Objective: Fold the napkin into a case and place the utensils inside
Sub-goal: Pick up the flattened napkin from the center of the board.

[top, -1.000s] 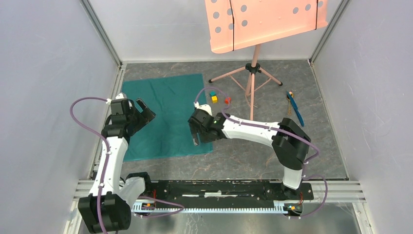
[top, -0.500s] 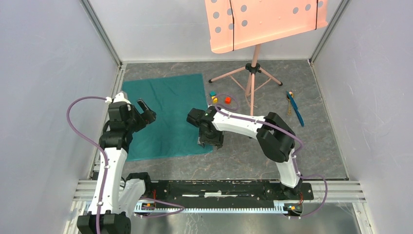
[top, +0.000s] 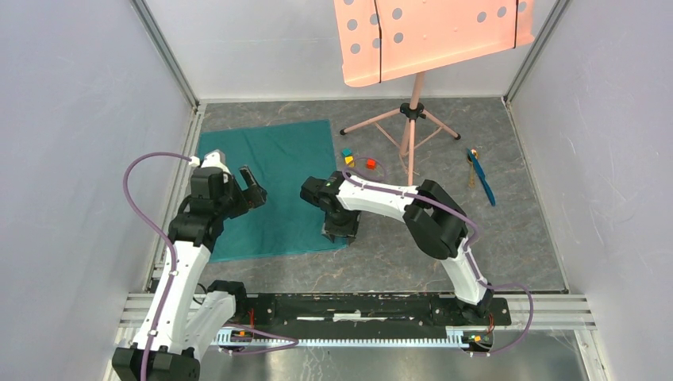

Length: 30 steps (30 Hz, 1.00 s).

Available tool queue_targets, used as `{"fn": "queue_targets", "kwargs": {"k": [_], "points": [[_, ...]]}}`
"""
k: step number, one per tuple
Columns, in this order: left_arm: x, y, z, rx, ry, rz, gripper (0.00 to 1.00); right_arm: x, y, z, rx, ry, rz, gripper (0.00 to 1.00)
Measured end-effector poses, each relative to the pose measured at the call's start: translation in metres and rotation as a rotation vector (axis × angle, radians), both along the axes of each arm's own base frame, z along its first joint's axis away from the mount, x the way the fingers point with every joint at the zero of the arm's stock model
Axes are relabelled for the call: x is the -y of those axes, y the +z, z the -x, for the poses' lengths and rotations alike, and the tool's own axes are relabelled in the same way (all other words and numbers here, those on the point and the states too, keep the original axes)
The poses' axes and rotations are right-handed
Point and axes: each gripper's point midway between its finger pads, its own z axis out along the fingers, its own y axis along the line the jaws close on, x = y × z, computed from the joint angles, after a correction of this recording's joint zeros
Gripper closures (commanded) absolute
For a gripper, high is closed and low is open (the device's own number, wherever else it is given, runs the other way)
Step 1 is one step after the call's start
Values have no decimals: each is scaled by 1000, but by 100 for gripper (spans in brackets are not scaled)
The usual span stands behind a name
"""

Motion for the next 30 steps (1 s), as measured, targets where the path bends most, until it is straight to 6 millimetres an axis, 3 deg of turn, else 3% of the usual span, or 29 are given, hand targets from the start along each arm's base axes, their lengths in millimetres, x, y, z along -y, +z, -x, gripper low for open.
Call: {"fn": "queue_targets", "kwargs": {"k": [14, 19, 24, 30], "points": [[-1, 0, 1, -4, 8, -31, 1, 1, -11, 3, -20, -40, -12, 57], [-1, 0, 2, -5, 10, -33, 1, -2, -13, 3, -17, -61, -54, 75], [-3, 0, 2, -8, 16, -38, 0, 1, -13, 5, -18, -65, -56, 100], [-7, -5, 3, -29, 34, -55, 0, 3, -12, 2, 25, -55, -79, 100]]}}
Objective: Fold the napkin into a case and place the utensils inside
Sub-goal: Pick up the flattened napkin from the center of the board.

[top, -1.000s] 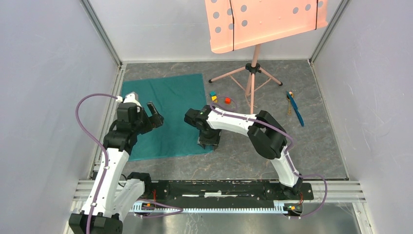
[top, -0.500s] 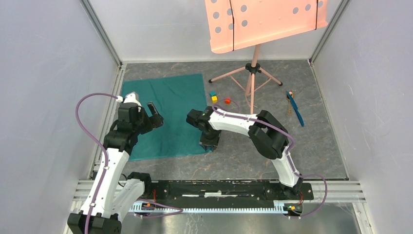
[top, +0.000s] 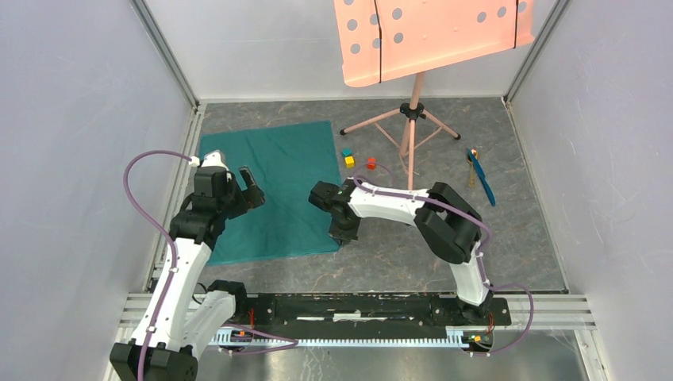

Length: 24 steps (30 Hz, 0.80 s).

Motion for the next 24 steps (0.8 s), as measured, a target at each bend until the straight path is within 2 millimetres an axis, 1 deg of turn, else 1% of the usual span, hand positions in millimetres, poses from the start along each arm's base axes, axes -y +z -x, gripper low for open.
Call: {"fn": "queue_targets", "kwargs": {"k": [2, 4, 7, 10, 13, 15, 17, 19, 20, 22, 24], "points": [[-4, -2, 0, -13, 18, -16, 0, 1, 1, -2, 44, 11, -31, 100], [-8, -5, -1, -21, 36, -32, 0, 4, 2, -10, 118, 25, -55, 100], [-11, -9, 2, -44, 62, -34, 1, 15, 4, -32, 269, 59, -61, 100], [-10, -18, 11, -103, 119, 12, 3, 31, 8, -53, 402, 84, -29, 100], [-7, -35, 26, -194, 209, 87, 16, 51, 14, -70, 493, 104, 3, 100], [-6, -51, 38, -260, 278, 131, 16, 62, 18, -81, 532, 117, 18, 100], [-6, -76, 58, -365, 364, 159, 16, 69, 22, -91, 561, 128, 30, 100], [-10, -92, 77, -454, 439, 156, 18, 73, 26, -102, 587, 141, 40, 100], [-13, -96, 87, -490, 481, 149, 19, 76, 29, -106, 599, 145, 44, 100], [-17, -98, 98, -515, 551, 148, 25, 80, 34, -112, 619, 153, 48, 100], [-20, -97, 103, -509, 602, 158, 40, 84, 40, -118, 639, 161, 48, 100]]}}
